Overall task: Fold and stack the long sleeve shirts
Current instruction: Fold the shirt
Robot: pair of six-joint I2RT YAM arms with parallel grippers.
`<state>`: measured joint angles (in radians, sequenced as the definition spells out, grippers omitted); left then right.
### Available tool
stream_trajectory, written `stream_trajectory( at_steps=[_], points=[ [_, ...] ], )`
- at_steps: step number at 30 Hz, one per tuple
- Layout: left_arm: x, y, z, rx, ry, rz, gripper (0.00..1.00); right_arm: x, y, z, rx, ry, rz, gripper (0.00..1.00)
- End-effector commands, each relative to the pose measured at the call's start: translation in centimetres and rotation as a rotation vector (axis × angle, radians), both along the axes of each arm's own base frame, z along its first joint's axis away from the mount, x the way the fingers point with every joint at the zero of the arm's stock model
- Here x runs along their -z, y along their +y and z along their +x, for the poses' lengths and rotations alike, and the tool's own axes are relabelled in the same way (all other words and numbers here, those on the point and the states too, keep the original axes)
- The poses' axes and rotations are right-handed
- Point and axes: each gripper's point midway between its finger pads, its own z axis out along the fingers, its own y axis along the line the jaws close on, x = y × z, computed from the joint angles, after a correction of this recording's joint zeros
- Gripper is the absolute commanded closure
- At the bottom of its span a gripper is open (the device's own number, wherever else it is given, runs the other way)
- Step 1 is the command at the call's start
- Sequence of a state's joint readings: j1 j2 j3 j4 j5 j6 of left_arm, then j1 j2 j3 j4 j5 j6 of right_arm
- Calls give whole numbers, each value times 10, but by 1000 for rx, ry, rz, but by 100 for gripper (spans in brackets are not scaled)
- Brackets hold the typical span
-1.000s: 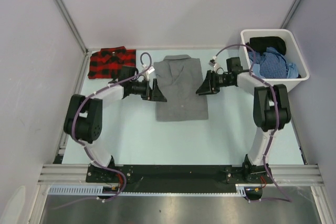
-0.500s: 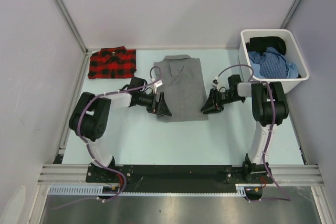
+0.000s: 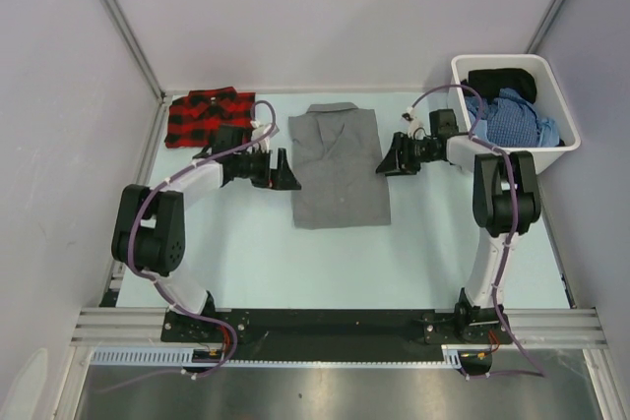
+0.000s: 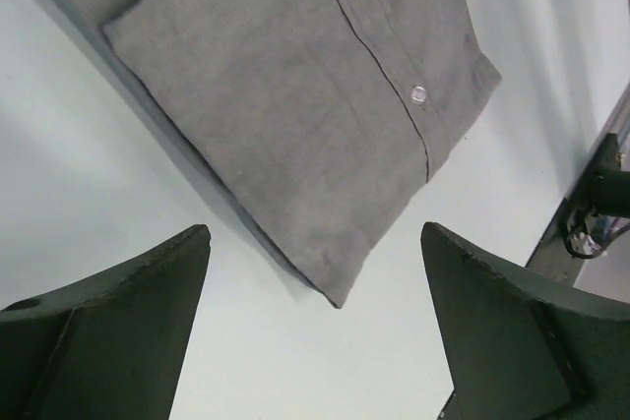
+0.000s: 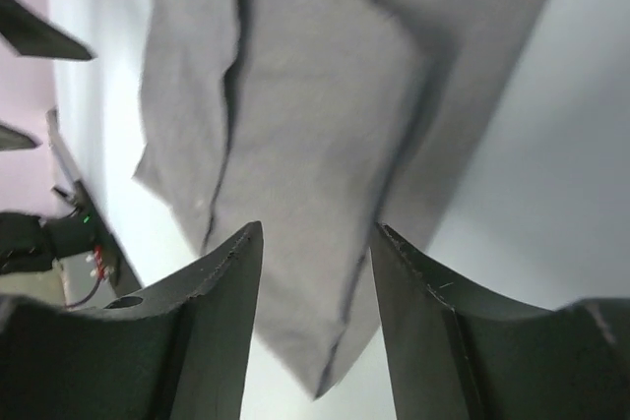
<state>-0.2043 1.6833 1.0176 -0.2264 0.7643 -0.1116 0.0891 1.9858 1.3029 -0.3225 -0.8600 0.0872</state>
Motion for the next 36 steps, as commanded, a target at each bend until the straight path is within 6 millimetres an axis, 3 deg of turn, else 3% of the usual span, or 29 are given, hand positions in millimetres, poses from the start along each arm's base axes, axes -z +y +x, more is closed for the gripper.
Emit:
stream_trajectory(
  at_steps=[1, 6, 11, 15, 16, 19, 23, 30, 32, 33, 36],
  points=[
    [-13, 12, 22, -18, -73, 48, 6, 9, -1, 35, 41, -57, -38, 47],
    [-8, 26, 32, -63, -72, 75, 6, 14, 7, 41, 40, -53, -20, 48],
    [-10, 28, 38, -66, -77, 76, 6, 23, 11, 42, 44, -32, -11, 53],
    [-10, 27, 39, -65, -75, 73, 6, 23, 5, 43, 52, -36, -25, 75],
    [-10, 27, 39, -64, -75, 71, 6, 24, 2, 42, 56, -30, -28, 88],
    [-11, 26, 38, -58, -76, 62, 6, 20, -9, 44, 70, -46, -42, 100],
    [-12, 22, 36, -43, -73, 37, 7, 10, -18, 48, 82, -66, -33, 100],
    [-10, 11, 33, -23, -47, -13, 10, 17, 8, 48, 18, -60, -20, 100],
    [-13, -4, 25, 24, -39, -55, 12, 21, 12, 46, 6, -57, -26, 99],
    [-17, -12, 21, 41, -29, -75, 14, 24, 10, 45, 7, -37, -36, 91],
    [-24, -40, 1, 121, 2, -123, 17, 24, -1, 41, 9, -20, -63, 79]
  ],
)
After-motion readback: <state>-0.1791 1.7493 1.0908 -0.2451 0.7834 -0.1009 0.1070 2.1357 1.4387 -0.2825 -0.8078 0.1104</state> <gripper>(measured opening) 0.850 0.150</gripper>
